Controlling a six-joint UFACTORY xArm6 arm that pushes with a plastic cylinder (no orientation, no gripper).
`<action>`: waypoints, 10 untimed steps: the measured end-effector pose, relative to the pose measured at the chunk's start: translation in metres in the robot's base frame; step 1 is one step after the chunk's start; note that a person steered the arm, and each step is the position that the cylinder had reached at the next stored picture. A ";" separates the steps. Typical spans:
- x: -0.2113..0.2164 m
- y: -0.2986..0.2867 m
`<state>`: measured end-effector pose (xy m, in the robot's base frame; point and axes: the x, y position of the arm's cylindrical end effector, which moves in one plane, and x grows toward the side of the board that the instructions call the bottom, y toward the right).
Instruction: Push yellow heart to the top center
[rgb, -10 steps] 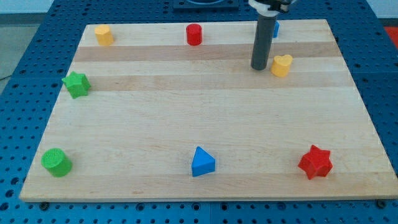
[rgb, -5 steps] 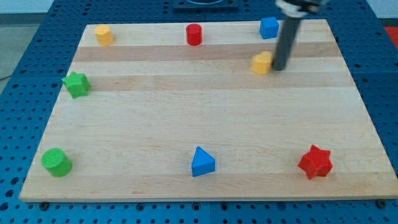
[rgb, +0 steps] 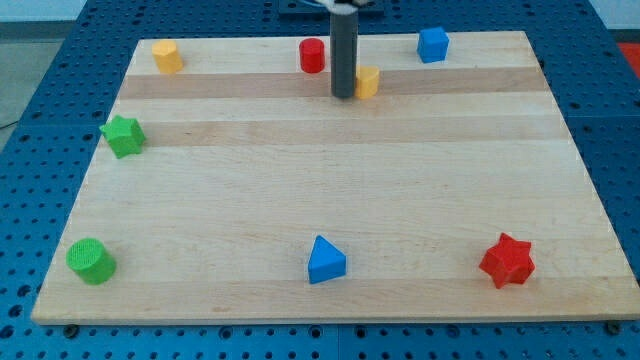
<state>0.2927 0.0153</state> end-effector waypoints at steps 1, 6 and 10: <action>0.012 -0.004; -0.005 0.014; -0.028 0.014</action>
<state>0.2645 0.0296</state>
